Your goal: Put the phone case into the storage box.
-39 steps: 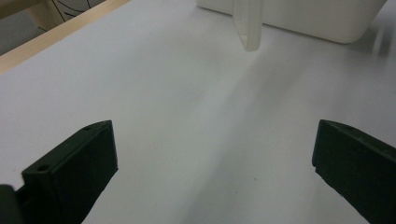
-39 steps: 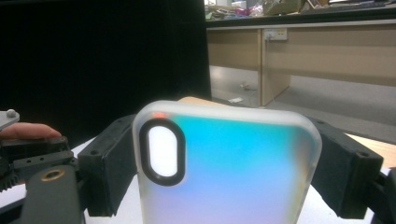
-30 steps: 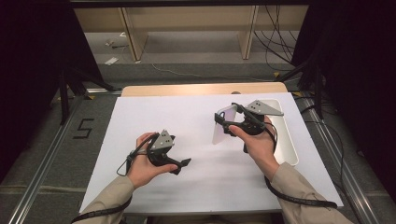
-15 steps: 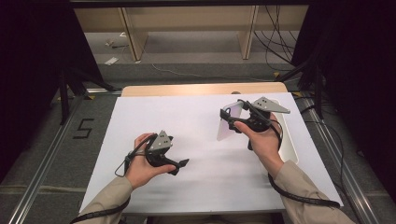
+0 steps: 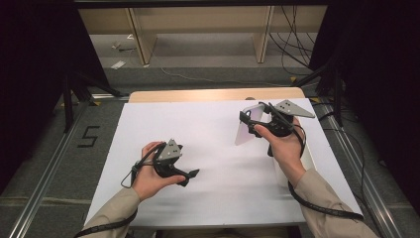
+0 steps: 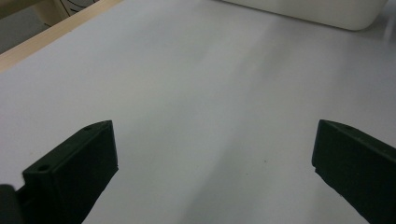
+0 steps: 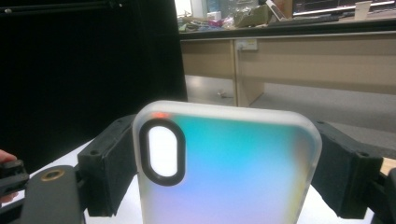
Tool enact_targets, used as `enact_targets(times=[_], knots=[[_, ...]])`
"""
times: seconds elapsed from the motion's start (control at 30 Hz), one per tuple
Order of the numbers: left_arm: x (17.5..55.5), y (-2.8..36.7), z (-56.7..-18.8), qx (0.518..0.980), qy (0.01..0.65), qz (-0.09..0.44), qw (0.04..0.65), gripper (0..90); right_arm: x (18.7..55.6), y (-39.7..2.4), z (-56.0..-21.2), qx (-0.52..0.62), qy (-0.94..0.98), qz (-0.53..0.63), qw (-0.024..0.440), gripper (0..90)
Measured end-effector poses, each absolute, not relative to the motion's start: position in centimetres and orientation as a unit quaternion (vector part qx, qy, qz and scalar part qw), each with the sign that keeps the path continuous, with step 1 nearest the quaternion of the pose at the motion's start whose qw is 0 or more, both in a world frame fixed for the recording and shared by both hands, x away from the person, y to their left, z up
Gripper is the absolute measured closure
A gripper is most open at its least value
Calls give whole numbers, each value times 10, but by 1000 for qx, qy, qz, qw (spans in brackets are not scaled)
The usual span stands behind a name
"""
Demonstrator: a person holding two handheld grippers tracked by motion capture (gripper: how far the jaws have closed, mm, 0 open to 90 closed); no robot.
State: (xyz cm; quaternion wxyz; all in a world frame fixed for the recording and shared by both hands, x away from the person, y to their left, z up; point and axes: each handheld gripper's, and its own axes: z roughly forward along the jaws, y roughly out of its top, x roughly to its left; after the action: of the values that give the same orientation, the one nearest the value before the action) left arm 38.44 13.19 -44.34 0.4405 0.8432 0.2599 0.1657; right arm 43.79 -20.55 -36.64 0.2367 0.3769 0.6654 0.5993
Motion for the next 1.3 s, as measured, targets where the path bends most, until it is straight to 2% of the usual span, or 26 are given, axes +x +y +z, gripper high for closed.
enact_targets(times=[1.3], knots=[[384,136,-444,841,266,166,441,0,444,-232,-355,398,645,590,277,182]])
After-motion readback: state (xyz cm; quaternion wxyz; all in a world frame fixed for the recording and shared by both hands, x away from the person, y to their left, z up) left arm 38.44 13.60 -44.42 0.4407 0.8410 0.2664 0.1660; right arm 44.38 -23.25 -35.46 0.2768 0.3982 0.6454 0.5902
